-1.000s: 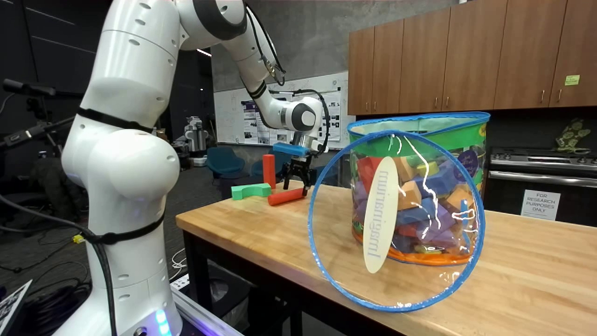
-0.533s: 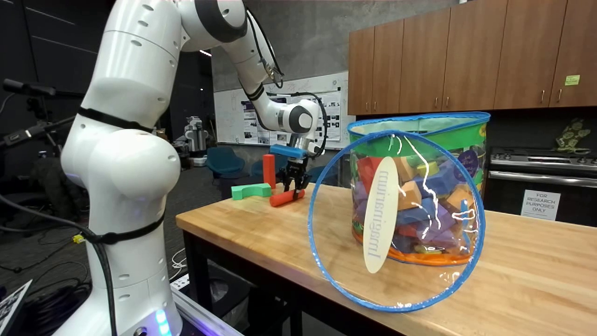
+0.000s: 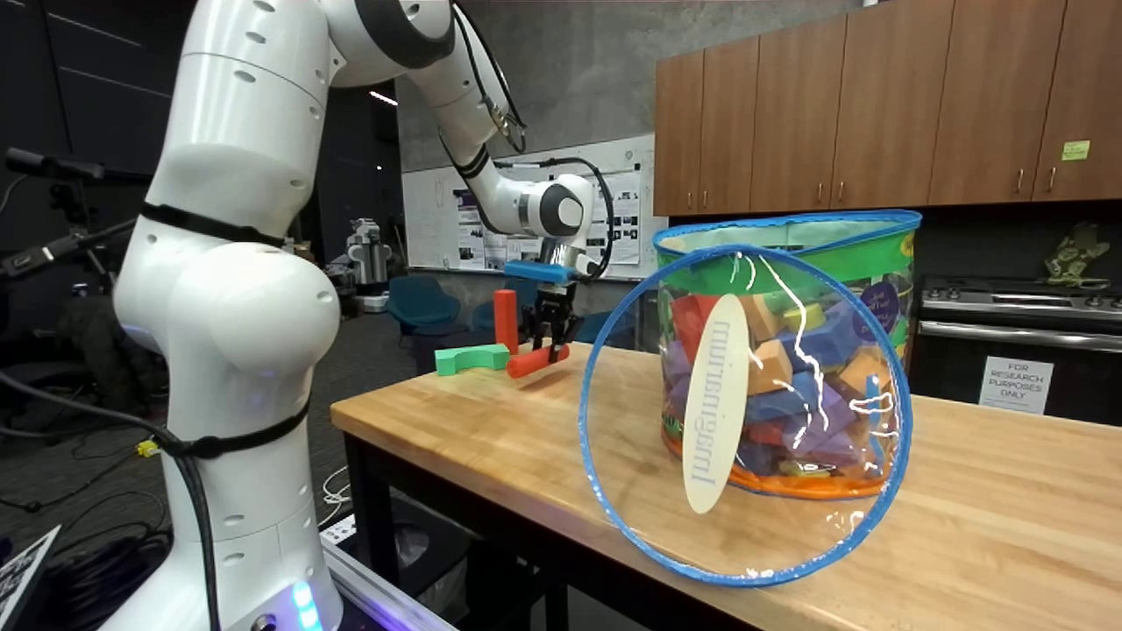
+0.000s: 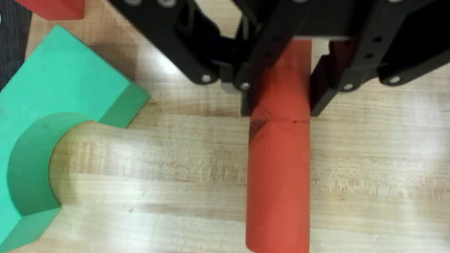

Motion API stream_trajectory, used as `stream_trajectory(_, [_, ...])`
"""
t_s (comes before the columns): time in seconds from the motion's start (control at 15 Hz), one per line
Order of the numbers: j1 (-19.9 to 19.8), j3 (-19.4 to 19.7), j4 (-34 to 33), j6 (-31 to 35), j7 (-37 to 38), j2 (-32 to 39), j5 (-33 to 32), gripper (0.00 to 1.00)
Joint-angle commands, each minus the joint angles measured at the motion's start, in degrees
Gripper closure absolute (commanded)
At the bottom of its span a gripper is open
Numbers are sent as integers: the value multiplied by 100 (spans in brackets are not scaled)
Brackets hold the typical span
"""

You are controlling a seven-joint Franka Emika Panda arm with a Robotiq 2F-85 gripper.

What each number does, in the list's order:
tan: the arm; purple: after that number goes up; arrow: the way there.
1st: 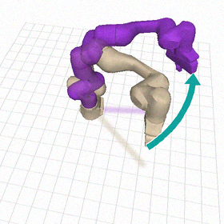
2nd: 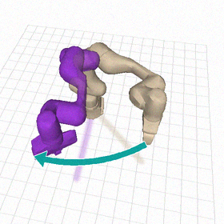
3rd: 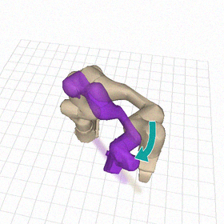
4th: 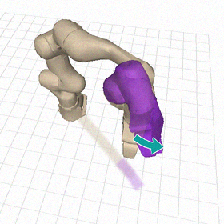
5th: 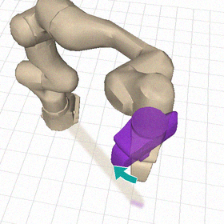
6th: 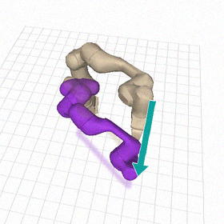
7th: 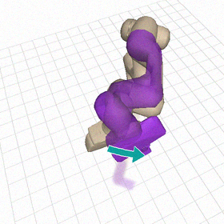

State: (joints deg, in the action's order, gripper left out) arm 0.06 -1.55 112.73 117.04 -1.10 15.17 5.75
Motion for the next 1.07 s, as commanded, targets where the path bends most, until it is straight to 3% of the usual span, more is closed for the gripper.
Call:
stream_trajectory(0.0, [-20,80,371,-123,-54,-709,-204,86])
stream_trajectory(1.0, [-145,231,1090,-122,337,-3075,-704,86])
